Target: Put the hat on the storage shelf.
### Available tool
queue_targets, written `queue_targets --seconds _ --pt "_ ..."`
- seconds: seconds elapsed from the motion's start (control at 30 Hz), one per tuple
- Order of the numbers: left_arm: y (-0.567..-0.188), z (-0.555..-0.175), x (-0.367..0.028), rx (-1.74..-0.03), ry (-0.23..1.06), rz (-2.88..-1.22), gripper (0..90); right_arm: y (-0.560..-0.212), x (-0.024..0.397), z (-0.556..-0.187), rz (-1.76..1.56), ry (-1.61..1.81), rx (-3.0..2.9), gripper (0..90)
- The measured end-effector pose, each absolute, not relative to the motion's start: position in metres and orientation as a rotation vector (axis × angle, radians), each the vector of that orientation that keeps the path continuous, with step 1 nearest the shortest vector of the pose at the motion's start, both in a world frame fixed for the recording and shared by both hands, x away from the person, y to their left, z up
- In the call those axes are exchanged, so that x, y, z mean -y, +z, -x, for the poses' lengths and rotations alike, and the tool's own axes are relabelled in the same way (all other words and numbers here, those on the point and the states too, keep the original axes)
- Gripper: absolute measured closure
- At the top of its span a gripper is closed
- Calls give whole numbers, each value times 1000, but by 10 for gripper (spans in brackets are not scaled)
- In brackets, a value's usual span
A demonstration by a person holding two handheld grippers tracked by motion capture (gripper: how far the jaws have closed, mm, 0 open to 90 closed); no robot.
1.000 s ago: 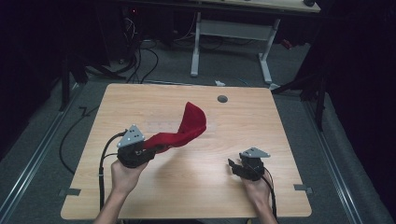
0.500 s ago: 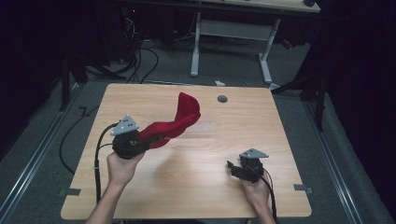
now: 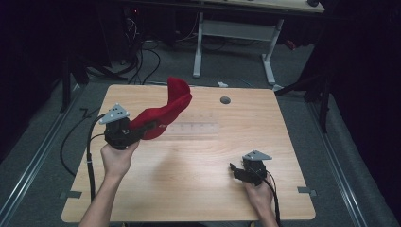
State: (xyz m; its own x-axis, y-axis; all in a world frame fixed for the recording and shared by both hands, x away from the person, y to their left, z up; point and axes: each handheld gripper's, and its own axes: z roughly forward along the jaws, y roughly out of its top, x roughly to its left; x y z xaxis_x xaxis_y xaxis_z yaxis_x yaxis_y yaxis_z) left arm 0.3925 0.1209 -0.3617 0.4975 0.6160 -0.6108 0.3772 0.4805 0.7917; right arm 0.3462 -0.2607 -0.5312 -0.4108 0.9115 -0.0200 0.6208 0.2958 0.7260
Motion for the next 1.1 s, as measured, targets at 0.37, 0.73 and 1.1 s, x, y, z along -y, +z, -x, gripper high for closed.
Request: queue_targets --seconds 0.37,0.73,1.1 --pt "-357 -421 -133 -1151 205 -1015 808 -531 260 -346 -1368 904 -2137 370" --pt "-366 -446 -138 -1226 281 -961 808 -531 260 -346 -1372 903 -2136 369" --pt "-376 -463 -141 -1293 333 -915 807 -531 259 -346 -1387 893 -2120 347"
